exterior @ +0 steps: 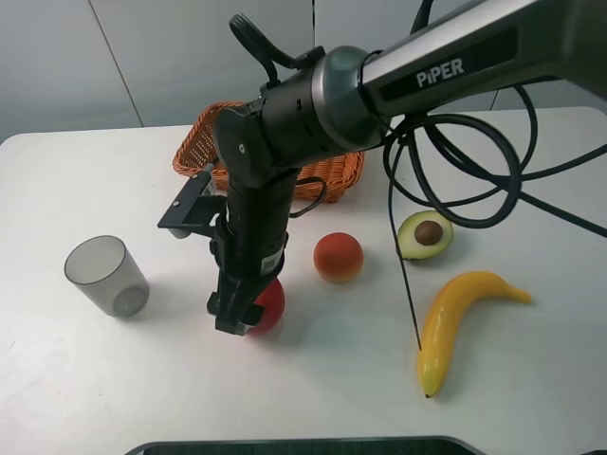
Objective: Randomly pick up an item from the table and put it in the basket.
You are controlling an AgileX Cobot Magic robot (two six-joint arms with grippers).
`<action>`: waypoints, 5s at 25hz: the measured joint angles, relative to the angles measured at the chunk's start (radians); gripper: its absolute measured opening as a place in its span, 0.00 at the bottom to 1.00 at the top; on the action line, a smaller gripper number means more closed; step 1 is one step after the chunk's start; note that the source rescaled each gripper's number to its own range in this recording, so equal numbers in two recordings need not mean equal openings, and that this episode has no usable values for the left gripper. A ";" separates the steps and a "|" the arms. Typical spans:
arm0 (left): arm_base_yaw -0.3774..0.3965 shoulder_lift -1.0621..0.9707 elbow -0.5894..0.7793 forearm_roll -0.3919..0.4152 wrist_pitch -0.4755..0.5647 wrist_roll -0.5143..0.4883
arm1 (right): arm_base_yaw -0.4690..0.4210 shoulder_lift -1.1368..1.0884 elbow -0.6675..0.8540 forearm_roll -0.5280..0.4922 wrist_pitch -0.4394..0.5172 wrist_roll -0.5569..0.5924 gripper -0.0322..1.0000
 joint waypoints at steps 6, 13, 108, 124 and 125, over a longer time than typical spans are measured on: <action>0.000 0.000 0.000 0.000 0.000 0.002 | 0.004 0.000 0.000 0.000 0.000 0.009 0.05; 0.000 0.000 0.000 0.000 0.000 0.002 | 0.004 0.000 0.000 0.000 0.000 0.012 0.05; 0.000 0.000 0.000 0.000 0.000 0.002 | -0.780 -0.846 0.534 -0.194 0.003 0.691 1.00; 0.000 0.000 0.000 0.000 0.000 0.002 | -0.833 -1.465 0.680 -0.210 0.083 0.549 1.00; 0.000 0.000 0.000 0.000 0.000 0.002 | -0.833 -1.502 0.681 -0.211 0.102 0.539 1.00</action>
